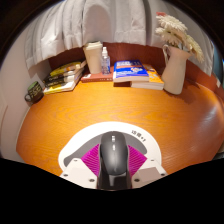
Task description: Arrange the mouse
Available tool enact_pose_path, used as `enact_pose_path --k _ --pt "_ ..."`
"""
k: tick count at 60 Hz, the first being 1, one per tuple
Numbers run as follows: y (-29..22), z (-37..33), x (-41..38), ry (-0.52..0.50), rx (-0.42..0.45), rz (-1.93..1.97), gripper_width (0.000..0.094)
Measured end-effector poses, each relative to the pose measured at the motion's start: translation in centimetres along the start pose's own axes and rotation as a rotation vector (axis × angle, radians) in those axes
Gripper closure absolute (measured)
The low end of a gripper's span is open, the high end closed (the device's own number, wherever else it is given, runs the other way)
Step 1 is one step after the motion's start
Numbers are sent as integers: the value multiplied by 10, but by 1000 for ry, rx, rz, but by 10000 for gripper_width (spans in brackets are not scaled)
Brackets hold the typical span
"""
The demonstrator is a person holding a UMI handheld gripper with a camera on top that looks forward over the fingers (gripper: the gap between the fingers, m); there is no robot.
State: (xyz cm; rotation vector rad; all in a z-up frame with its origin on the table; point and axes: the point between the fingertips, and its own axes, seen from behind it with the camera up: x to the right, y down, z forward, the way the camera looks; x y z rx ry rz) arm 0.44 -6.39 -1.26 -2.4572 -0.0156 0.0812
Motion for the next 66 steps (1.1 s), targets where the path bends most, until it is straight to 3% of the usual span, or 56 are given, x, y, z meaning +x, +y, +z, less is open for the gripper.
enact_pose_path --k 6,17,23,28,35,52,66 --pt "-1 -1 2 25 29 -55 596" --pt "0 0 1 26 15 2 478" --pt "2 -10 -1 11 -25 51 330" --pt "-15 -35 -1 15 24 63 188" --pt "-35 -87 -8 5 97 49 117" --pt "-30 -239 -44 -35 253 38 93" --pt "-10 -287 -73 -59 295 21 93"
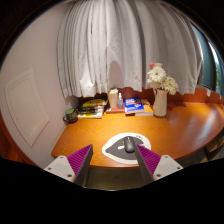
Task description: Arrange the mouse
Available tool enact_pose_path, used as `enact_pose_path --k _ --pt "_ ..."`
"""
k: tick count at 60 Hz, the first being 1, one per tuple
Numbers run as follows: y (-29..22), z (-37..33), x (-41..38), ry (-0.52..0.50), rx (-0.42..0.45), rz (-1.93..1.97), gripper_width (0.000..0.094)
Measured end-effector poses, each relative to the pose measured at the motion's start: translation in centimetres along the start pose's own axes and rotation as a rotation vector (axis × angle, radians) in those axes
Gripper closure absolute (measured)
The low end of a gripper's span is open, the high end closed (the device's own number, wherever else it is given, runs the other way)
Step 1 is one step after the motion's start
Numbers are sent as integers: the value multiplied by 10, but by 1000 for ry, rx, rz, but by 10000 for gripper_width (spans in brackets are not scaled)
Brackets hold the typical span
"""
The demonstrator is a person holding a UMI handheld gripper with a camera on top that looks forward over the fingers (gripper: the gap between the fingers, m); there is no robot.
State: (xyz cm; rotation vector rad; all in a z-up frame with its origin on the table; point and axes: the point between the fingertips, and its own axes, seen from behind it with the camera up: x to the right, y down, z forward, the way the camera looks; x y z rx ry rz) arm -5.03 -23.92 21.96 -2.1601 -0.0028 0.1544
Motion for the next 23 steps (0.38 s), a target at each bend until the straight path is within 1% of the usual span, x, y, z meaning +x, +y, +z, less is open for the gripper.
enact_pose_path --k 10,23 --pt "14 6 -7 3 -22 -6 92" --pt "13 33 0 48 -31 -25 90"
